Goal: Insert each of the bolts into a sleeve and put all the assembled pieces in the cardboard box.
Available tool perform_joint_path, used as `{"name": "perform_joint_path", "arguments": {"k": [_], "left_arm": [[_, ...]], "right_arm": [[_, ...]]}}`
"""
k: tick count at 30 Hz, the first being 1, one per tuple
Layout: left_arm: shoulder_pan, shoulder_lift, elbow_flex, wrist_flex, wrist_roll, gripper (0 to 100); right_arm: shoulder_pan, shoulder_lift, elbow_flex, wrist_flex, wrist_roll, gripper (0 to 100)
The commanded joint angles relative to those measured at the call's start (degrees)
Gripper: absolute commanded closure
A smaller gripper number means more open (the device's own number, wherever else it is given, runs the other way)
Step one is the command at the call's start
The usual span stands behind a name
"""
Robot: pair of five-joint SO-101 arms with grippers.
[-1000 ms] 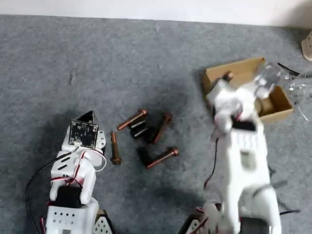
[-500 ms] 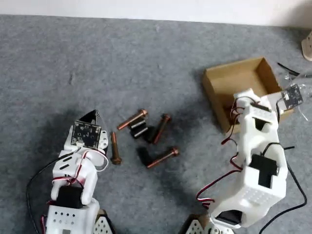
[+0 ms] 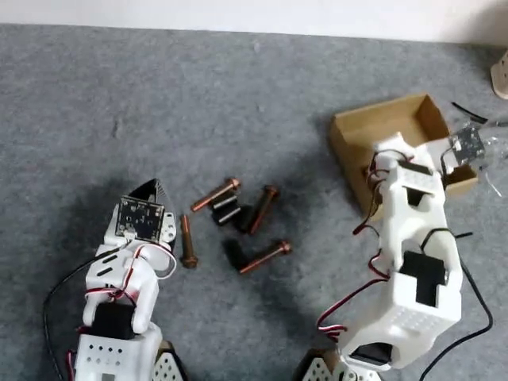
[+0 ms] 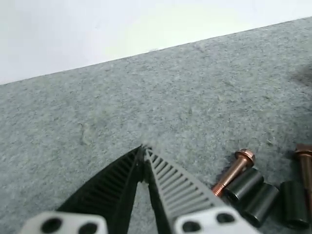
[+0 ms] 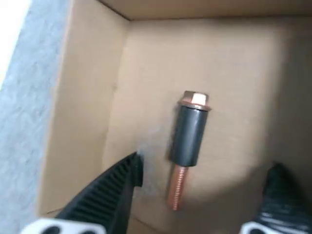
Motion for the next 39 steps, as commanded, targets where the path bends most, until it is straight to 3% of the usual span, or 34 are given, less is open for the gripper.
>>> {"name": "perform_joint_path", "arguments": {"k": [1, 6, 13, 21, 26, 29, 39], "left_arm": [[0.75, -0.31, 1.27, -1.14, -0.26, 100], [0.66, -0.31, 1.27, -1.23, -0.26, 100], [-2.42, -0.31, 1.19, -1.32, 0.0, 100], [-12.0, -0.31, 0.04, -2.29, 10.02, 100], [-12.0, -0.31, 0.13, -2.55, 10.11, 100], [-11.91, -0.31, 0.13, -2.55, 10.11, 100], [-11.82, -0.31, 0.13, -2.55, 10.11, 99]], "right_arm": [[-0.57, -11.3, -1.01, -0.57, -0.62, 63.1], [-8.75, -32.13, 8.4, 6.99, -0.44, 63.1], [-33.01, -51.74, 26.51, 6.46, 13.63, 63.1], [-43.3, -41.45, 32.75, 2.95, 17.14, 63.7], [-49.71, -30.46, 26.86, 2.95, 17.32, 75.4], [-50.59, -25.1, 22.64, 2.95, 17.49, 81.4], [-50.24, -19.74, 20.09, 2.95, 17.23, 82.0]]}}
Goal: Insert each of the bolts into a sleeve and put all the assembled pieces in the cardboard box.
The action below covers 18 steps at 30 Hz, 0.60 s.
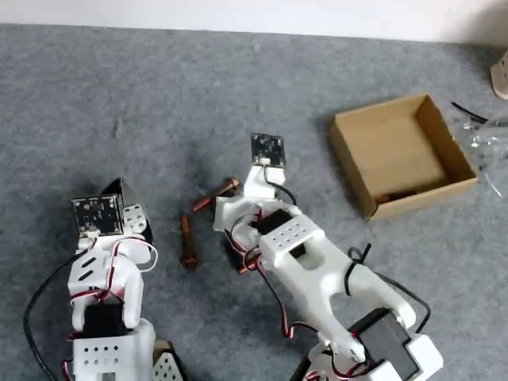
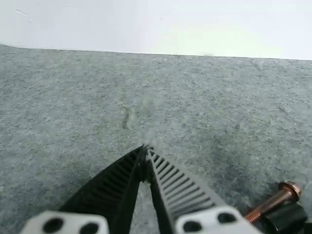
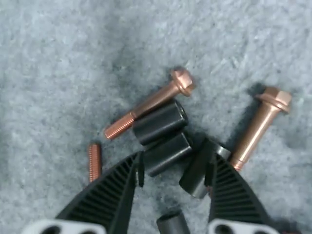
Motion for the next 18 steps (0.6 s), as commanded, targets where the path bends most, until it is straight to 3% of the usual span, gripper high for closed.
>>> {"name": "perform_joint_path", "arguments": {"k": [1, 9, 18], "left_arm": [[-0.57, -0.31, 0.13, -1.23, 0.26, 99], [-0.57, -0.31, 0.13, -1.23, 0.18, 99], [-0.57, -0.31, 0.13, -1.23, 0.18, 99]], "right_arm": [[-0.4, 0.13, -2.33, -1.45, 0.7, 82.0], [5.23, 0.22, 1.1, -1.36, 0.79, 82.1], [5.05, 0.66, 2.59, -1.63, 0.79, 82.1]]}}
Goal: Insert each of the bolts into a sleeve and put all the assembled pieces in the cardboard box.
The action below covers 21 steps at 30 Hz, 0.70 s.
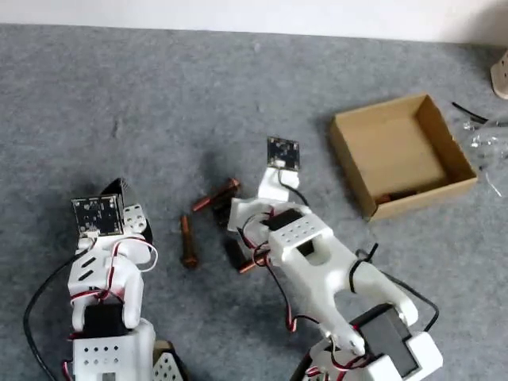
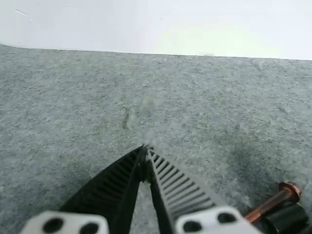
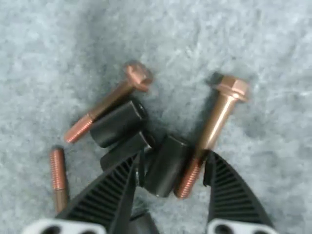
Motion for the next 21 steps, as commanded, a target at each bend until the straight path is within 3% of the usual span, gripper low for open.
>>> {"name": "perform_joint_path", "arguments": {"k": [1, 21], "left_arm": [[-0.57, -0.31, 0.13, -1.23, 0.18, 99], [-0.48, -0.31, 0.13, -1.23, 0.26, 99]], "right_arm": [[0.75, -0.22, -0.13, -1.54, 0.79, 82.1], [-2.15, -0.84, -0.57, -1.54, 0.88, 82.1]]}}
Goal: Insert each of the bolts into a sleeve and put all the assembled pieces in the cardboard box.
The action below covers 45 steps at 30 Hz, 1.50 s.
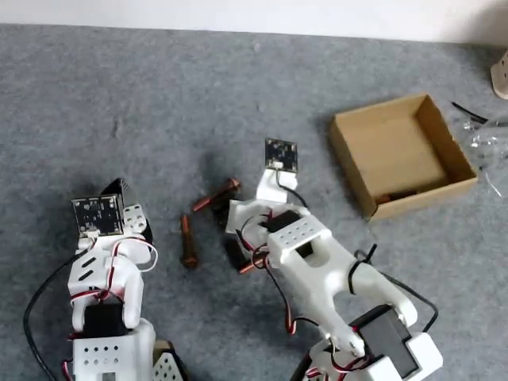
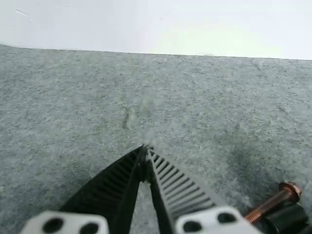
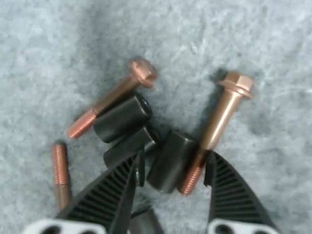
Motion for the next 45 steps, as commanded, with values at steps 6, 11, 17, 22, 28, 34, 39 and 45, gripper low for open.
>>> {"name": "perform_joint_path", "arguments": {"k": [6, 11, 17, 22, 28, 34, 39, 45], "left_arm": [[-0.48, -0.31, 0.13, -1.23, 0.26, 99], [-0.48, -0.31, 0.04, -1.23, 0.26, 99], [-0.48, -0.31, 0.04, -1.23, 0.26, 99], [-0.48, -0.31, 0.13, -1.23, 0.18, 99], [-0.48, -0.31, 0.13, -1.23, 0.18, 99], [-0.48, -0.31, 0.13, -1.23, 0.18, 99], [-0.48, -0.31, 0.22, -1.23, 0.18, 99], [-0.4, -0.31, 0.22, -1.23, 0.18, 99]], "right_arm": [[-1.19, -1.1, -0.75, -1.54, 0.88, 82.1], [-1.19, -6.37, -0.31, -1.54, 0.88, 82.1], [-2.59, -8.22, -0.31, -1.54, 0.88, 82.2], [-3.21, -2.95, -0.57, -1.63, 0.88, 82.2], [-2.95, 4.09, -0.75, -1.63, 0.88, 82.2], [-2.95, 5.67, -0.75, -1.63, 0.88, 82.2], [-1.45, 5.67, -0.4, -1.54, 0.88, 82.2], [1.01, 5.67, -0.31, -1.36, 0.88, 82.2]]}}
